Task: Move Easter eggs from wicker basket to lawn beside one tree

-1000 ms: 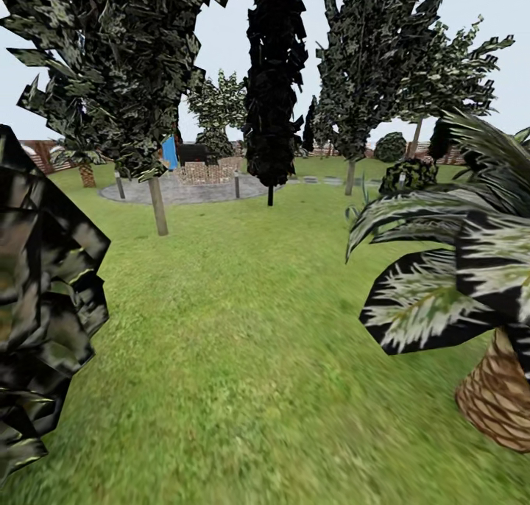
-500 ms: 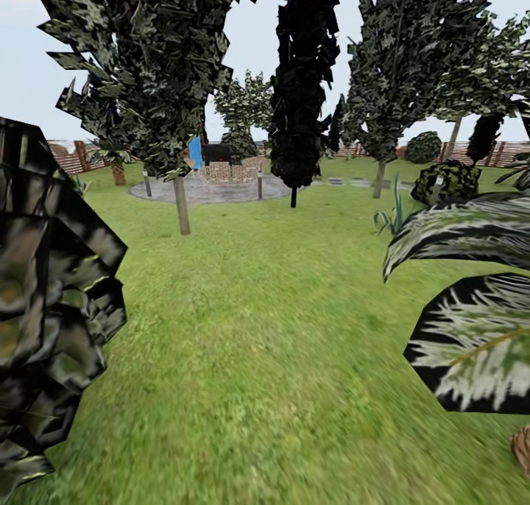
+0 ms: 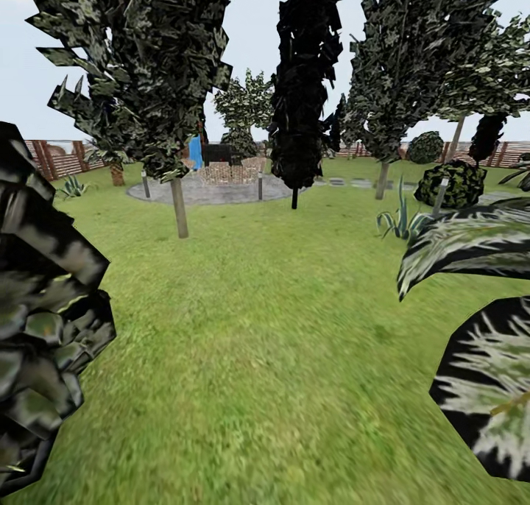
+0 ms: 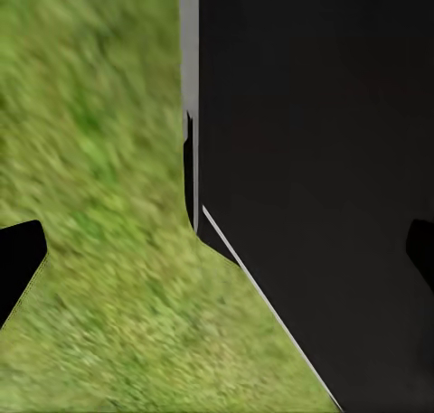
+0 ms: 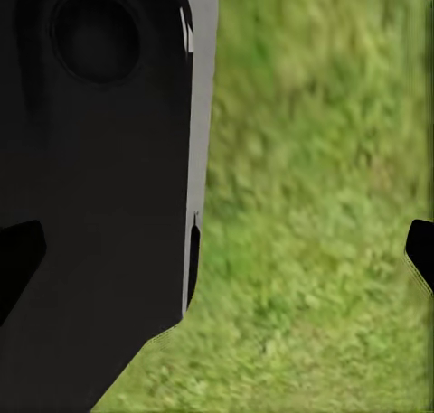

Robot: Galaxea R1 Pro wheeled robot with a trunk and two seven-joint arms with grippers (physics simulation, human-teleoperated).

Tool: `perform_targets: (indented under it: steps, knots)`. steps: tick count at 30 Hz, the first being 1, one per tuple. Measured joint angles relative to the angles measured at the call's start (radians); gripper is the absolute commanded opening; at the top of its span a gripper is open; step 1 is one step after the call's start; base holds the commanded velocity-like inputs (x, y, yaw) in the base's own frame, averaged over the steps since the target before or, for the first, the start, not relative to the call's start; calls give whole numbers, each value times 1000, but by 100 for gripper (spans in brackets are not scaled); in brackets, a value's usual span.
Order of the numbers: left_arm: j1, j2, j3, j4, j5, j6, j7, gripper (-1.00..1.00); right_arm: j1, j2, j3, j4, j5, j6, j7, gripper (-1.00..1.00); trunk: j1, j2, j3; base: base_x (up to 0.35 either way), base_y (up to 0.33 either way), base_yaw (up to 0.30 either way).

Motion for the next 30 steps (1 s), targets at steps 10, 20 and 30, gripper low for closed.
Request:
perform_targets:
  steps: [10, 20, 30]
  knots:
    - [0, 0, 0, 0, 0, 0, 0, 100, 0, 0, 0, 0, -2, 0, -1, 100, 0, 0, 0, 338, 0, 9]
    - [0, 0, 0, 0, 0, 0, 0, 100, 0, -2, -1, 0, -6, -1, -1, 100, 0, 0, 0, 338, 0, 208]
    - [0, 0, 0, 0, 0, 0, 0, 100, 0, -3, -1, 0, -2, -1, 1, 100, 0, 0, 0, 338, 0, 26]
